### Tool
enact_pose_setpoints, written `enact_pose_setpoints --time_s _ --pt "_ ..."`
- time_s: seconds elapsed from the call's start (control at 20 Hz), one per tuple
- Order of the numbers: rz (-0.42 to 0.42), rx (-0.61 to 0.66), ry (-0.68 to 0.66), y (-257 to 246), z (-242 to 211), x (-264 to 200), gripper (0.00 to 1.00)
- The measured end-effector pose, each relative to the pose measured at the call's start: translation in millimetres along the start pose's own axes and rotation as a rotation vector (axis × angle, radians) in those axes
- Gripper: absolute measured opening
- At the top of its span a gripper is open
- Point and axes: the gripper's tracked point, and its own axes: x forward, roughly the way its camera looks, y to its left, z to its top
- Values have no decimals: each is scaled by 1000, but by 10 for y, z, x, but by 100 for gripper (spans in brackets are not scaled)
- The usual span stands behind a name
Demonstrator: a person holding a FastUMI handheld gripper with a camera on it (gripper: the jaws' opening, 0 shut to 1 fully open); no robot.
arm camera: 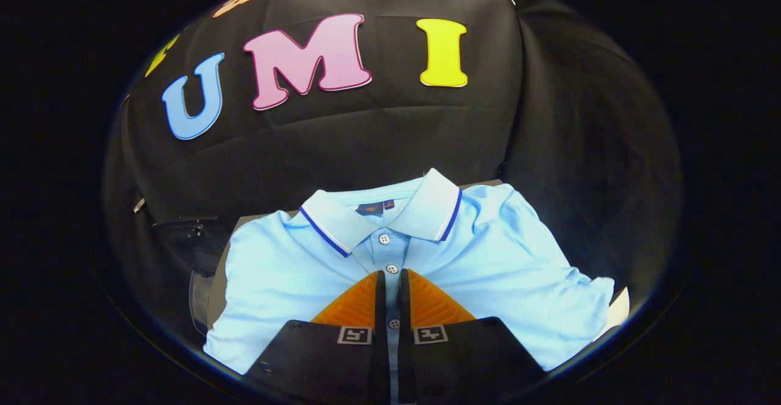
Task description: Put the clothes into the washing machine and then close the washing machine lid.
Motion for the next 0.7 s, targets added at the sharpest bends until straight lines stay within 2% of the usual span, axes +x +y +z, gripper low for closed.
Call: enact_pose_setpoints --time_s 0.1,0.2,0.25,0.5,0.7 --pt "-10 39 10 22 -10 -15 10" --pt "-13 15 1 27 6 10 10" --pt "-15 -2 -8 32 1 -16 5" --pt "-9 -37 -37 78 51 -116 5" --pt "31 -1 -87 233 274 -298 5"
